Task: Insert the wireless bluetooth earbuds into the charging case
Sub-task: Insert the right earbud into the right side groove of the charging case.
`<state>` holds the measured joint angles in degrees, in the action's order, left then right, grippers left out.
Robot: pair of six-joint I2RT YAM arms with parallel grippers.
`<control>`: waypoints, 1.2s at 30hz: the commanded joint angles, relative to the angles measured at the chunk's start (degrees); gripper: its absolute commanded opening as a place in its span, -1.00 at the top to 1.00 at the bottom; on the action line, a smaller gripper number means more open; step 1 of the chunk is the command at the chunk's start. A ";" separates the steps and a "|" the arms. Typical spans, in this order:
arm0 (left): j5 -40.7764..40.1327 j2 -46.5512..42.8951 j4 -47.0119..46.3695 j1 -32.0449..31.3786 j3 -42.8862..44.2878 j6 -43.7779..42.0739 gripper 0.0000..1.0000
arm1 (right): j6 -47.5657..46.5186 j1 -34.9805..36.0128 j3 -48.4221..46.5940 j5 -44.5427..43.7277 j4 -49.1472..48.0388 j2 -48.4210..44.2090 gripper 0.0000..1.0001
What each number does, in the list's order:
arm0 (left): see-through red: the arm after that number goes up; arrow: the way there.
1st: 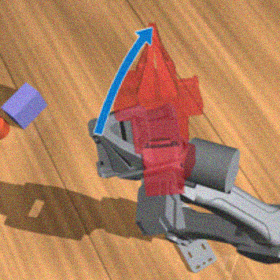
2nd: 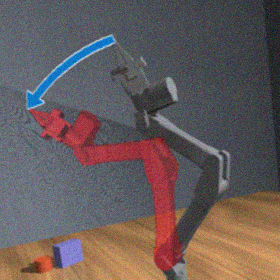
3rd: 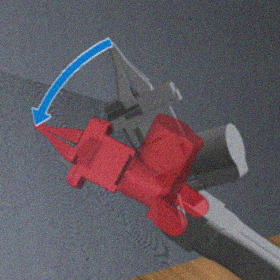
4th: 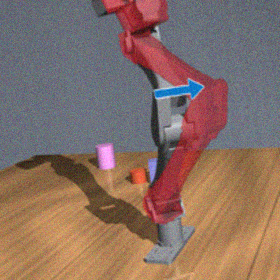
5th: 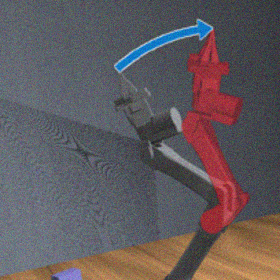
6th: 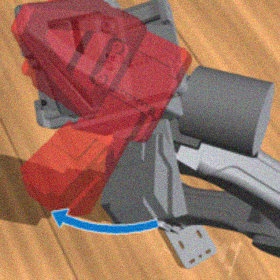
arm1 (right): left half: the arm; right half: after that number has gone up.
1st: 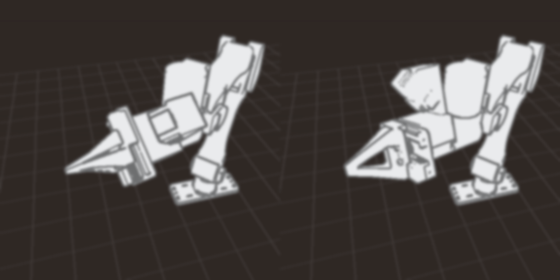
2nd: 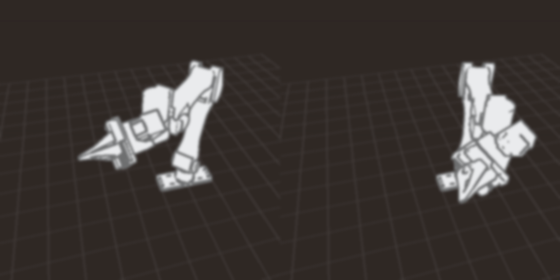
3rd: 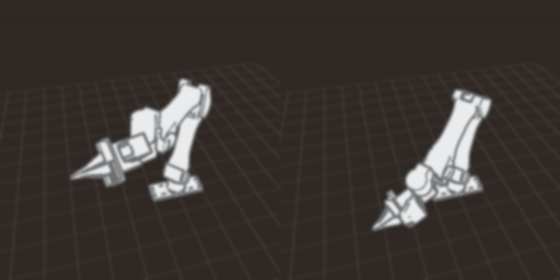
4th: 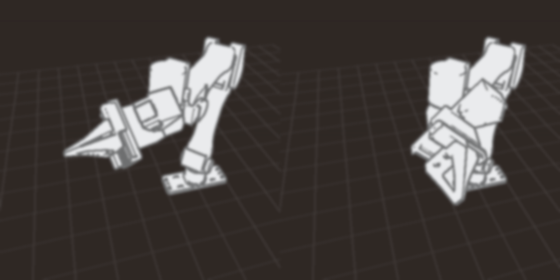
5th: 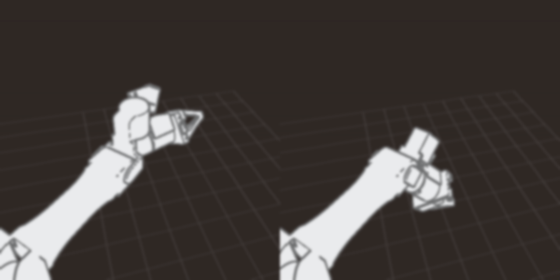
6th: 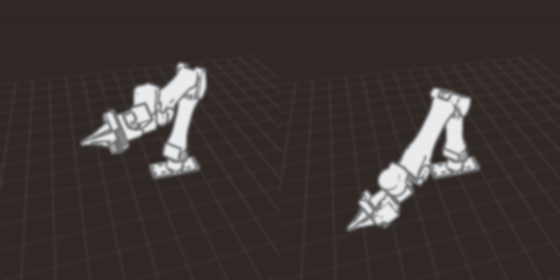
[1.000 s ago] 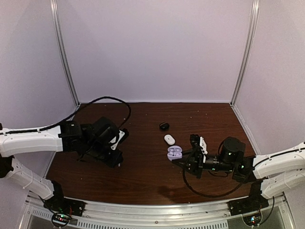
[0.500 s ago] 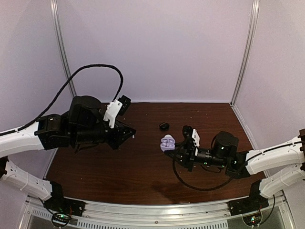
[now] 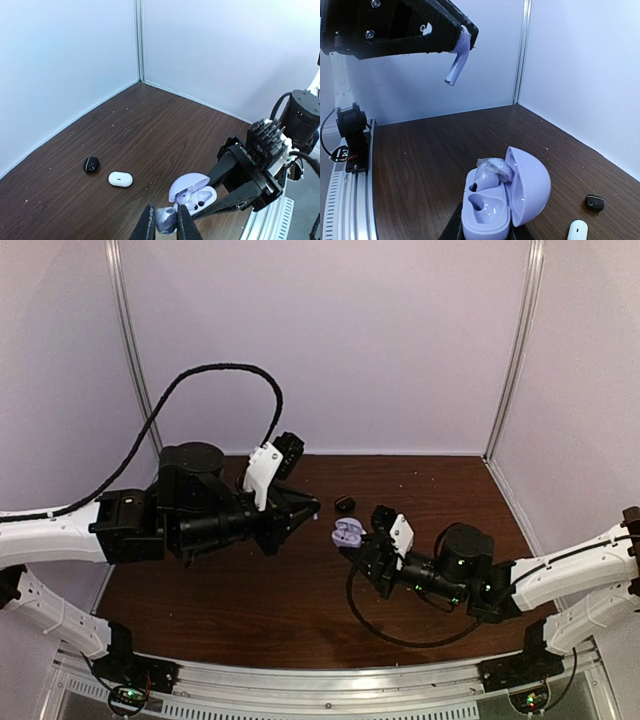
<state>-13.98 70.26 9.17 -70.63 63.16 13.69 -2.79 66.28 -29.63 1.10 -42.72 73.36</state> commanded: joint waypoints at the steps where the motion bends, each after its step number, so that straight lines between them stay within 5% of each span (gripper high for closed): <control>1: 1.19 1.67 -10.65 -0.43 0.31 -3.96 0.82 | -4.93 1.55 0.04 -7.54 -4.84 1.13 1.00; 15: 4.29 6.35 -18.86 -0.56 -0.72 -6.14 0.83 | -4.69 2.45 -2.77 -11.91 -8.82 3.63 1.00; 36: 1.59 8.75 -17.66 -0.55 -1.27 -7.96 0.83 | -0.48 3.59 -5.52 -13.47 -8.84 3.28 1.00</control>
<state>-11.11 78.22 -6.57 -70.94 62.39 6.83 -4.32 69.41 -33.56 -10.96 -50.78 77.23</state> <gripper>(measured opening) 0.121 0.201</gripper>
